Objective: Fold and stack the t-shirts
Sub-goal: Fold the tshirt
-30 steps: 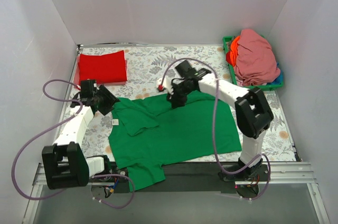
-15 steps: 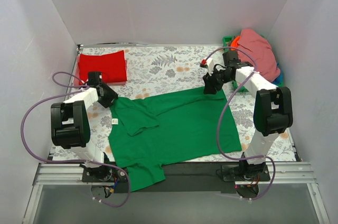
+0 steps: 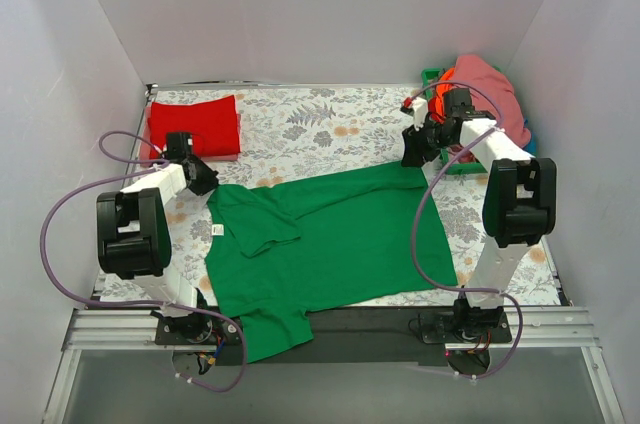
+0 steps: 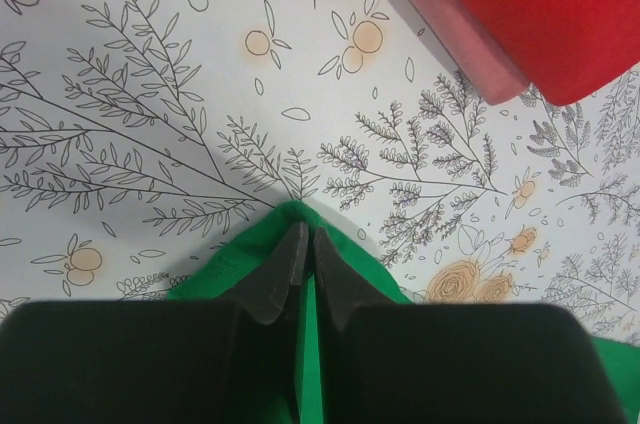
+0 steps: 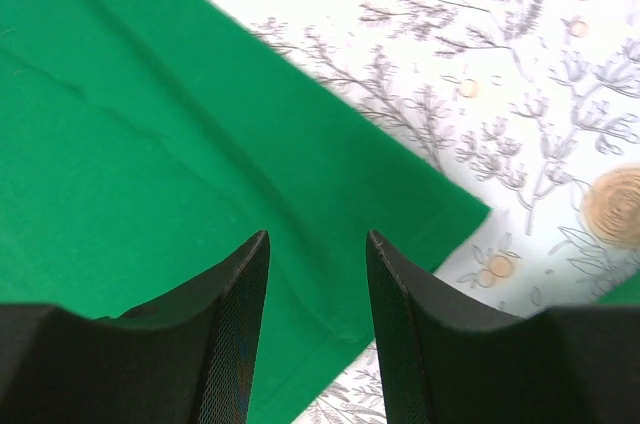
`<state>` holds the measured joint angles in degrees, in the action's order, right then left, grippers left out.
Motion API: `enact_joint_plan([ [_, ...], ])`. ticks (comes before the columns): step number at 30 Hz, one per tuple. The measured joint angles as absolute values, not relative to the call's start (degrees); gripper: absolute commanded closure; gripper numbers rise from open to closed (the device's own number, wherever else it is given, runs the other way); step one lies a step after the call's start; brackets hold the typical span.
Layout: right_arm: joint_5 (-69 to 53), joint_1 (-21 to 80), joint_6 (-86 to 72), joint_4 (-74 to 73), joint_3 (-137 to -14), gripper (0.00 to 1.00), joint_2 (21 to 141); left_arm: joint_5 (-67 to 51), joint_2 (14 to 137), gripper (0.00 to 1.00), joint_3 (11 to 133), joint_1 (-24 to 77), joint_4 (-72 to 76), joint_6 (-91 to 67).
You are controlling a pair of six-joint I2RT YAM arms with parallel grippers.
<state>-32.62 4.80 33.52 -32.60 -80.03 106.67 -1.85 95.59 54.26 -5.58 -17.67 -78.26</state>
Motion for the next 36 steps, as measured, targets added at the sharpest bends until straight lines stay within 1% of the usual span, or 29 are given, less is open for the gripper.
enact_joint_plan([
  [6,-27.4,4.2,29.8,-31.5,-83.4,0.5,110.7,-1.7,94.3,1.0,53.0,-6.4,-18.0,-78.5],
  [13,-21.3,4.1,28.5,-31.1,-84.3,0.49,114.9,-1.1,87.7,1.0,48.3,-9.8,-19.7,-79.3],
  [21,-18.4,4.1,27.7,-30.9,-87.6,0.5,119.3,-2.4,87.5,1.0,48.3,-10.1,-19.7,-79.3],
  [23,-18.1,4.1,27.4,-30.9,-87.8,0.56,119.6,-2.4,87.5,1.0,48.3,-10.1,-19.7,-79.3],
  [25,-18.1,4.1,27.1,-30.9,-87.8,0.66,119.7,-2.4,87.5,1.0,48.3,-10.1,-19.7,-79.2],
  [26,-18.2,4.1,27.0,-30.9,-87.9,0.81,119.7,-2.5,87.5,1.0,48.3,-10.1,-19.7,-79.2],
  [29,-18.8,4.1,26.9,-30.9,-88.2,0.97,119.7,-2.6,87.5,1.0,48.3,-10.2,-19.7,-79.1],
  [30,-19.0,4.1,26.7,-30.9,-88.4,0.98,119.7,-2.6,87.5,1.0,48.4,-10.2,-19.7,-79.0],
  [33,-19.3,4.1,26.7,-31.4,-89.7,0.99,119.8,-2.6,87.6,1.0,48.5,-10.6,-19.7,-78.8],
  [36,-19.3,4.1,26.7,-31.8,-94.4,0.99,121.4,-2.8,88.2,1.0,49.5,-11.2,-20.0,-78.8],
])
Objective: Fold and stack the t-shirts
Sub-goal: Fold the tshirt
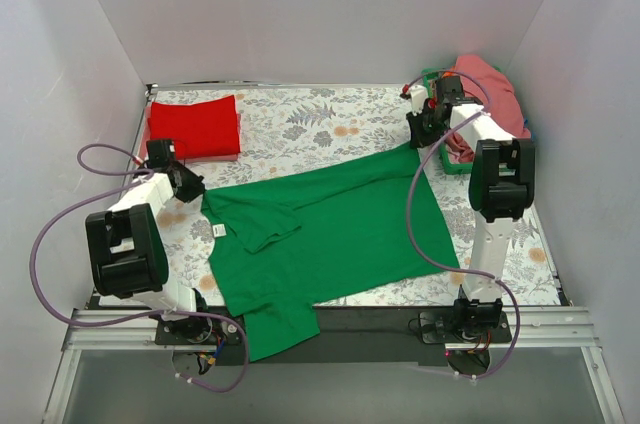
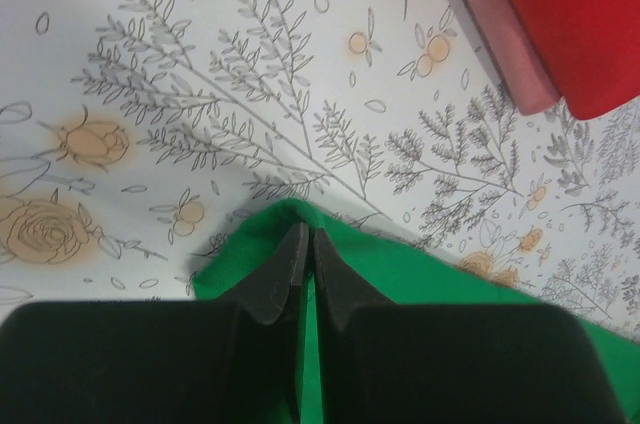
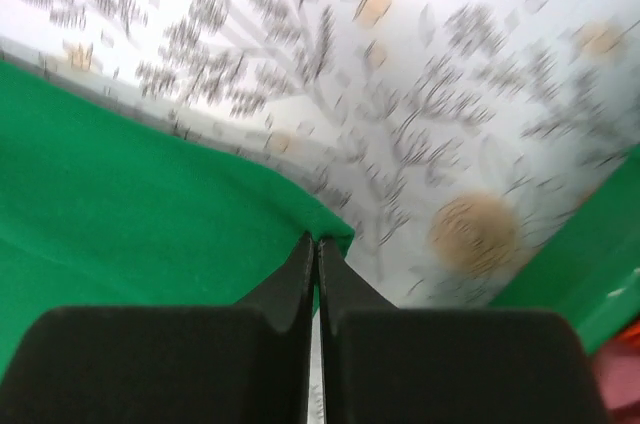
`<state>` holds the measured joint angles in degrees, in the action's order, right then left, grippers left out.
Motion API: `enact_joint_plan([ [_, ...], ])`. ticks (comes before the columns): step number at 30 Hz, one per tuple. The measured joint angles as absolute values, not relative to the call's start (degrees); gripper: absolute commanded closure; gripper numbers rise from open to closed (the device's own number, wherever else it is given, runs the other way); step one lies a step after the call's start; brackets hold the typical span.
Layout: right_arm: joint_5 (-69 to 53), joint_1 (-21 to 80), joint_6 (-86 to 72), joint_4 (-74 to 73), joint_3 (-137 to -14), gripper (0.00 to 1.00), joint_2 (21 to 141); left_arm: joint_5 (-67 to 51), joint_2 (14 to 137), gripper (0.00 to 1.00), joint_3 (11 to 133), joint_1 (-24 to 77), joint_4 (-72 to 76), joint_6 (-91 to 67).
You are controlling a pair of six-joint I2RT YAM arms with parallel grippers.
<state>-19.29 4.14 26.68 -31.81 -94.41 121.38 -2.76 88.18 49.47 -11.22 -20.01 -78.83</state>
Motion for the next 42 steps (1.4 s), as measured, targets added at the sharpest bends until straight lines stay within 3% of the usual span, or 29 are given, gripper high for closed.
enact_joint_plan([
  [10,-19.2,4.3,25.6,-31.3,-112.4,0.99,132.4,-5.5,93.7,1.0,56.0,-11.6,-17.7,-78.5],
  [19,-17.7,4.6,24.9,-29.2,-116.2,0.99,136.4,-7.2,95.4,1.0,59.0,-11.6,-13.7,-77.9],
  [28,-15.3,4.8,21.9,-23.4,-123.8,0.99,141.0,-7.8,106.0,1.0,72.4,-11.5,-11.5,-77.7],
  [30,-14.2,5.1,21.1,-21.5,-124.9,0.83,141.8,-8.4,108.4,0.95,75.3,-11.5,-11.3,-77.5],
  [31,-13.8,5.3,20.9,-20.6,-125.1,0.73,142.0,-8.9,109.5,0.84,76.5,-11.5,-11.4,-77.3],
  [32,-12.8,5.6,20.7,-19.4,-125.3,0.57,142.2,-9.6,110.9,0.74,78.4,-11.5,-11.7,-76.8],
  [33,-11.8,5.8,20.3,-18.4,-125.5,0.51,142.4,-10.0,112.5,0.61,80.4,-11.5,-11.9,-76.4],
  [35,-10.5,6.2,20.8,-17.0,-125.8,0.42,142.6,-10.2,115.7,0.54,84.9,-11.6,-13.3,-75.8],
  [39,-9.1,6.7,21.2,-15.1,-125.3,0.4,142.3,-9.3,116.3,0.47,88.1,-11.7,-15.6,-73.7],
  [42,-9.2,6.8,22.0,-14.7,-121.1,0.32,139.3,-8.6,113.5,0.42,88.5,-11.7,-17.2,-70.9],
])
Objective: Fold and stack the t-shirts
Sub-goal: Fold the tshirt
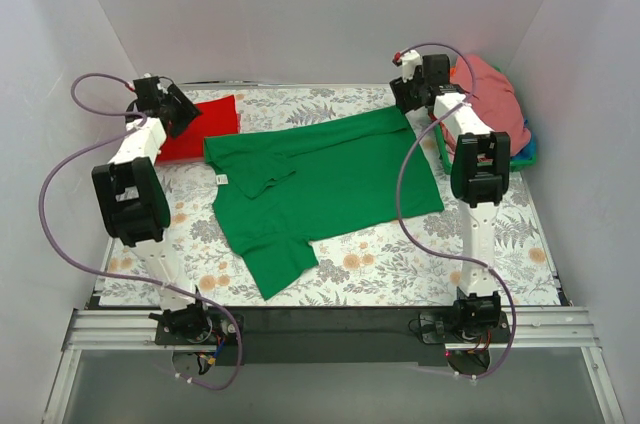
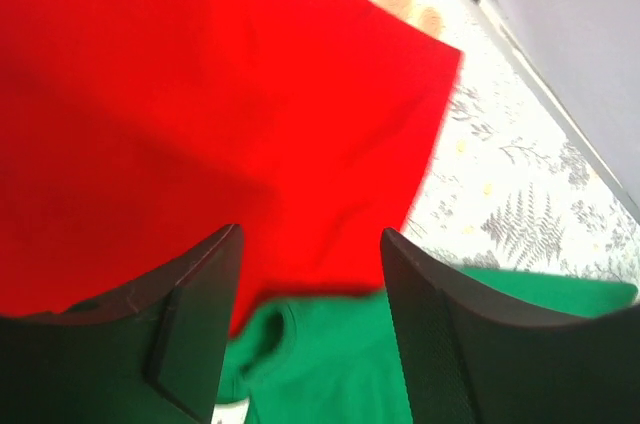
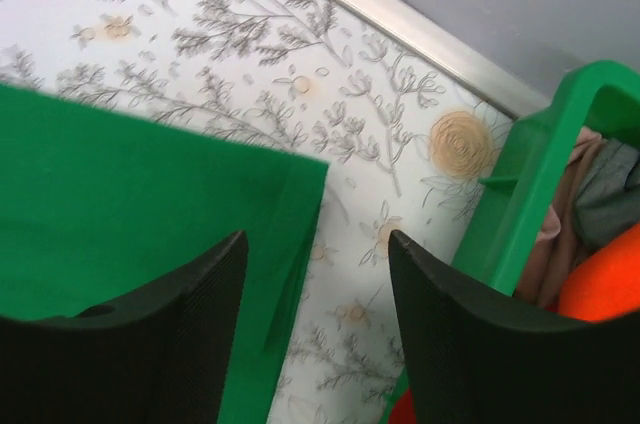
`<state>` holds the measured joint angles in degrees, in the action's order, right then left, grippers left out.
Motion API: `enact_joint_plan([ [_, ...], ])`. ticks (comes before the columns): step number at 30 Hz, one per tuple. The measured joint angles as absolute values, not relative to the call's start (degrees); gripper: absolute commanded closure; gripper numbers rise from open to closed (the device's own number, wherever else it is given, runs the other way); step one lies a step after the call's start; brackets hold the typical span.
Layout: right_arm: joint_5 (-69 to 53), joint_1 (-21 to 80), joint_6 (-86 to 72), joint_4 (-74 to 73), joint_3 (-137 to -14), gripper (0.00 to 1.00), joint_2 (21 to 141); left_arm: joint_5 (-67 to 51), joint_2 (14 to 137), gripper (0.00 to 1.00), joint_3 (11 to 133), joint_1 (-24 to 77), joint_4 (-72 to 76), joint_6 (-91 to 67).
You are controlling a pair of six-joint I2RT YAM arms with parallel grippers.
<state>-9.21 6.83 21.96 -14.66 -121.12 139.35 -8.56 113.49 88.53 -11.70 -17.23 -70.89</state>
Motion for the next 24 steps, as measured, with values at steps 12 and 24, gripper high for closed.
enact_joint_plan([
  [12,-45.8,7.7,54.5,-32.9,-81.7,0.23,98.9,-21.5,78.3,0.39,61.1,0.9,-22.5,-69.7],
  [24,-47.5,7.2,58.6,-40.2,-58.6,0.23,88.7,-12.3,55.7,0.41,39.6,35.2,-50.1,-100.1],
])
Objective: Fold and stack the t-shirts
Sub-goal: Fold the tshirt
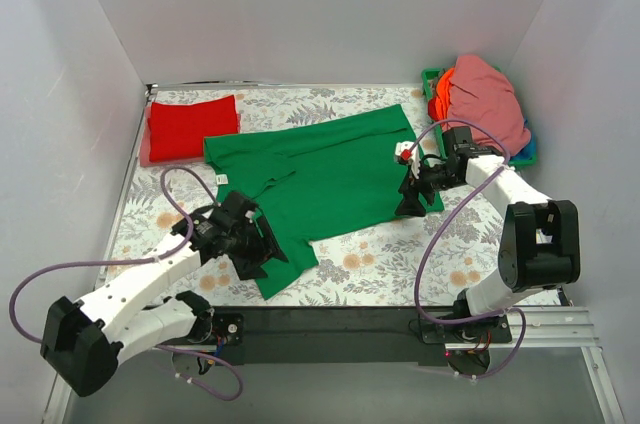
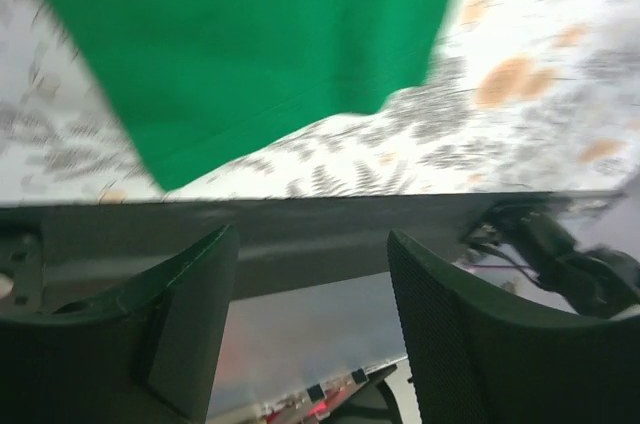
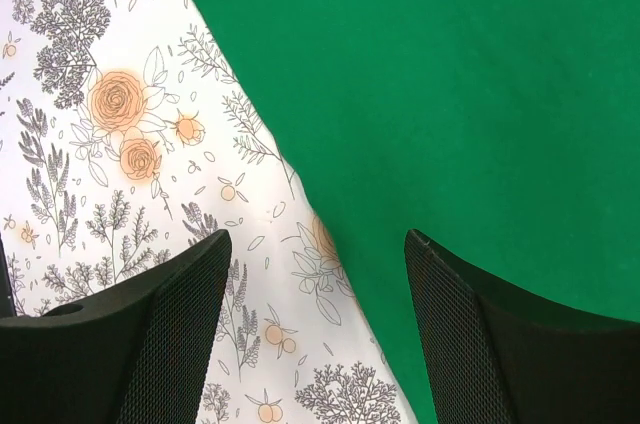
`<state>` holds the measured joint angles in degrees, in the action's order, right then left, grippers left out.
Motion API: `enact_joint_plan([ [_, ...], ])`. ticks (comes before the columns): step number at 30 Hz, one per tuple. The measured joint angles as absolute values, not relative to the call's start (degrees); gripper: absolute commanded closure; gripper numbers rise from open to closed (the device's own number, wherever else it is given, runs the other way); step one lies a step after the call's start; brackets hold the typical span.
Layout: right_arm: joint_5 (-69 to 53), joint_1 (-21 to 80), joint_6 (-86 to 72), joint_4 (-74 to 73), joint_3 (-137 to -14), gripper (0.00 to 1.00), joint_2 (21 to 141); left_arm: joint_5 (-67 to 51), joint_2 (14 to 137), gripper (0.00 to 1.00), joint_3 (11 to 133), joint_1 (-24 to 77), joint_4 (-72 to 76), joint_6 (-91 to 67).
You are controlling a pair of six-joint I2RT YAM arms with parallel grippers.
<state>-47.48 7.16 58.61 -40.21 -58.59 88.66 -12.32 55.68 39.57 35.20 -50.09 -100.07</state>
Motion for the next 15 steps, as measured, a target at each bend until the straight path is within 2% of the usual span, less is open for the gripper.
enact_joint_plan([
  [1,-47.4,7.1,58.2,-40.0,-58.6,0.23,88.6,-11.7,56.0,0.41,38.9,36.6,-51.0,-102.0],
  [2,-47.2,7.0,57.7,-40.0,-58.6,0.24,88.6,-10.9,56.7,0.5,38.2,38.4,-52.2,-104.3],
  [3,-47.1,7.0,57.2,-39.9,-58.6,0.24,88.7,-10.1,57.7,0.52,37.6,39.9,-53.4,-106.4],
  [9,-46.6,6.8,55.8,-39.5,-58.6,0.24,88.7,-6.0,64.2,0.54,37.2,43.7,-57.9,-111.5],
  [15,-46.5,5.9,55.4,-39.0,-58.6,0.24,88.9,-3.5,64.9,0.59,37.1,44.1,-58.9,-112.9],
])
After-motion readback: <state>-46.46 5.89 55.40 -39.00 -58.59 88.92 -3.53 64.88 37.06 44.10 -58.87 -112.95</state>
